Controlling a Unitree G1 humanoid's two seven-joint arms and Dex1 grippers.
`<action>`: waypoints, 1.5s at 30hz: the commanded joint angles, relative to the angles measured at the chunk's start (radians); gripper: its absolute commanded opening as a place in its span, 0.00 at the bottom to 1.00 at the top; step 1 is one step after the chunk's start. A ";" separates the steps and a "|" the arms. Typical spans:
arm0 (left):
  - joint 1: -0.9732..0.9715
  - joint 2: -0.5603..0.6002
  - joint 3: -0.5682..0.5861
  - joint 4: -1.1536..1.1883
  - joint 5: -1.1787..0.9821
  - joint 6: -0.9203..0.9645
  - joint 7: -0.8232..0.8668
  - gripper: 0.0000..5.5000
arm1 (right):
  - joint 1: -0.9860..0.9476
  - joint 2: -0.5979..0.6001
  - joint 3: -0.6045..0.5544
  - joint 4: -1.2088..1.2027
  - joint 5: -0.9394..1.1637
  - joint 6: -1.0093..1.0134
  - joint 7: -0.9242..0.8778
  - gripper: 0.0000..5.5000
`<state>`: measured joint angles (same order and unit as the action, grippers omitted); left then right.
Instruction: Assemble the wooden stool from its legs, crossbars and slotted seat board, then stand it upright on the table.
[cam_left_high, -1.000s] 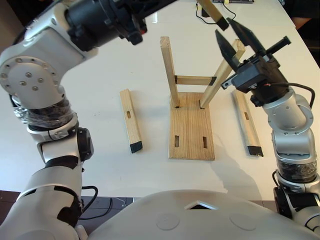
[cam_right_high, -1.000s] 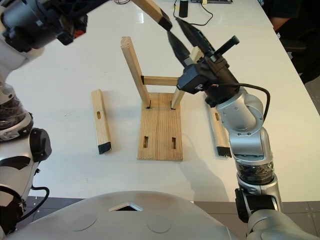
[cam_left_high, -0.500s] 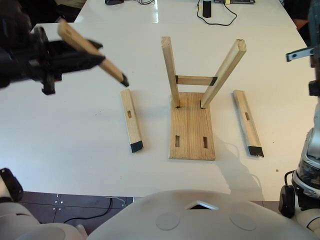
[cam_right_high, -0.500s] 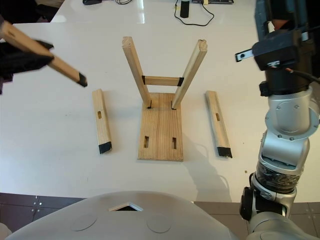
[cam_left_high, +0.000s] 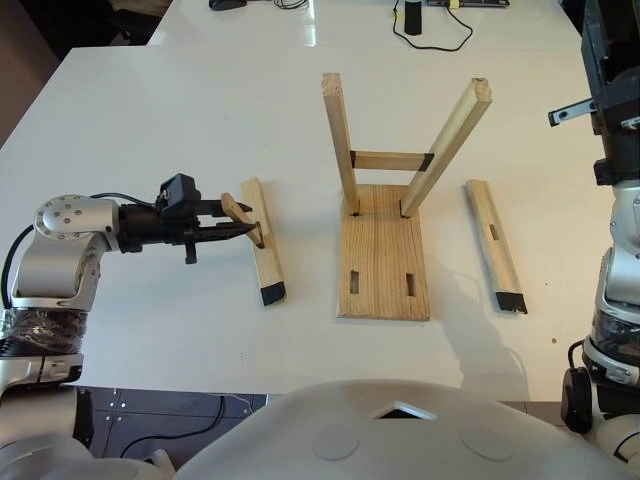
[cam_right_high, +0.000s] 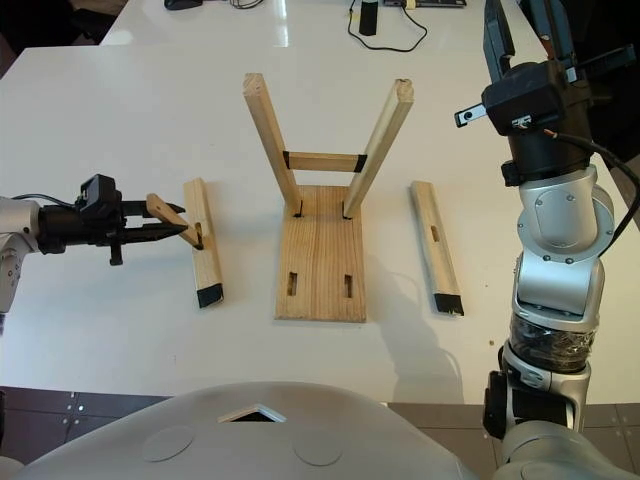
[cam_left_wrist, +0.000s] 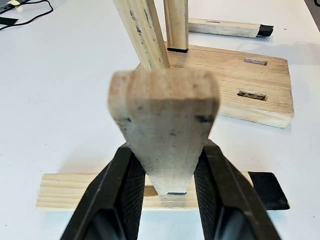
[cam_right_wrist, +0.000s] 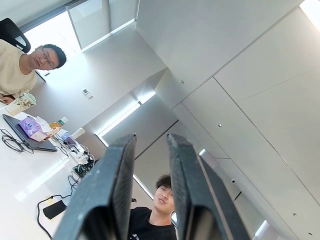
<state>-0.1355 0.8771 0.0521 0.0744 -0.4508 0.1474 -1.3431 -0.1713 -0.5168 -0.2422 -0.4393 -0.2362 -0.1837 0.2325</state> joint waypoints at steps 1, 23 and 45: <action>-0.063 -0.021 0.015 0.040 0.005 -0.025 0.002 0.23 | 0.015 -0.008 0.001 0.010 0.005 -0.014 0.003 0.21; -0.059 -0.030 -0.078 0.187 0.150 -0.192 -0.036 0.23 | 0.032 -0.007 0.023 0.042 -0.002 -0.025 0.004 0.21; 0.011 0.011 -0.066 0.002 0.135 -0.067 0.081 0.23 | 0.020 -0.003 0.036 0.041 -0.026 -0.031 -0.021 0.21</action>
<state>-0.1652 0.8672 -0.0010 0.0829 -0.3435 0.0398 -1.2619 -0.1386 -0.5161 -0.2102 -0.3955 -0.2552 -0.2065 0.2146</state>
